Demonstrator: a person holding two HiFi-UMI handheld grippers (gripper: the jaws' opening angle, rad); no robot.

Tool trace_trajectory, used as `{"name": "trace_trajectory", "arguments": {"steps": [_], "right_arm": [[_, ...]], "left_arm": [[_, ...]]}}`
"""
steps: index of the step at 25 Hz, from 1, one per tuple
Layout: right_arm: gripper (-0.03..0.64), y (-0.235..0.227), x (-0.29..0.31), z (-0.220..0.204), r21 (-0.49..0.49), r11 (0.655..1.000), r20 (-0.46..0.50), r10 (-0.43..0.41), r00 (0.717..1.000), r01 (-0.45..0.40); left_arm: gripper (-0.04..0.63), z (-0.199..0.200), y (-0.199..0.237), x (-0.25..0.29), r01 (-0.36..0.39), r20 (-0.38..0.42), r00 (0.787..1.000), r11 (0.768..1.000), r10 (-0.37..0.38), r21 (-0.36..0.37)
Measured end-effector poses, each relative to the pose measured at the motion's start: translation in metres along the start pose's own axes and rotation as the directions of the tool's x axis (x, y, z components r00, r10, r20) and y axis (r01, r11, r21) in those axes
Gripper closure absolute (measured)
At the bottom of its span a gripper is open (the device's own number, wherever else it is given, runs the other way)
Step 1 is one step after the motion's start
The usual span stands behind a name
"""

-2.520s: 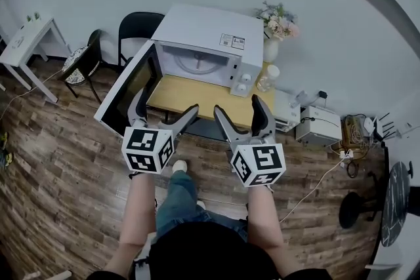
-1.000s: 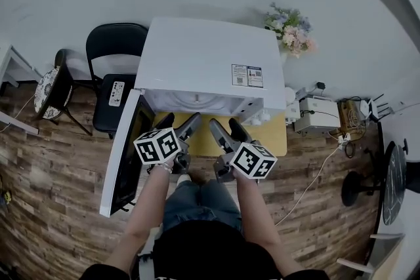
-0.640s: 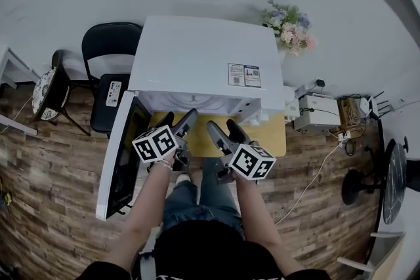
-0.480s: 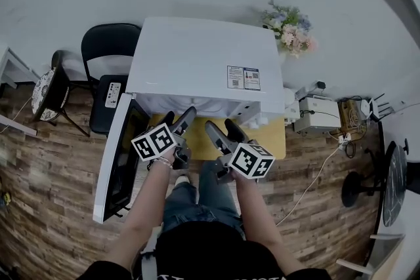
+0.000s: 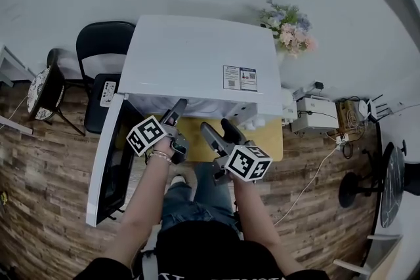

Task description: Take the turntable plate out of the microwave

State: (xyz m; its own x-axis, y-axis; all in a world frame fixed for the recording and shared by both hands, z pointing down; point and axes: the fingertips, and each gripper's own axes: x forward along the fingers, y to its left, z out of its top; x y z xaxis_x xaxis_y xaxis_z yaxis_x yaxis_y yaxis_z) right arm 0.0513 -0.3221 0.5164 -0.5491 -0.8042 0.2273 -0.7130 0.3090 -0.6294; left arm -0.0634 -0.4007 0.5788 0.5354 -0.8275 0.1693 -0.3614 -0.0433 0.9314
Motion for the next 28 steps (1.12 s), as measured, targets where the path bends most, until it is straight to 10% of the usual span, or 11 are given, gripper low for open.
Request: {"name": "trace_trajectory", "arguments": {"steps": [13, 28], "right_arm": [[0.218, -0.011, -0.004, 0.004, 0.021, 0.999, 0.031, -0.033, 0.999, 0.032], [0.218, -0.019, 0.009, -0.007, 0.122, 0.992, 0.034, -0.017, 0.999, 0.012]], "left_arm": [[0.177, 0.014, 0.014, 0.007, -0.067, 0.108, 0.989, 0.959, 0.099, -0.274], [0.565, -0.001, 0.050, -0.004, -0.162, 0.097, 0.974, 0.931, 0.204, -0.328]]}}
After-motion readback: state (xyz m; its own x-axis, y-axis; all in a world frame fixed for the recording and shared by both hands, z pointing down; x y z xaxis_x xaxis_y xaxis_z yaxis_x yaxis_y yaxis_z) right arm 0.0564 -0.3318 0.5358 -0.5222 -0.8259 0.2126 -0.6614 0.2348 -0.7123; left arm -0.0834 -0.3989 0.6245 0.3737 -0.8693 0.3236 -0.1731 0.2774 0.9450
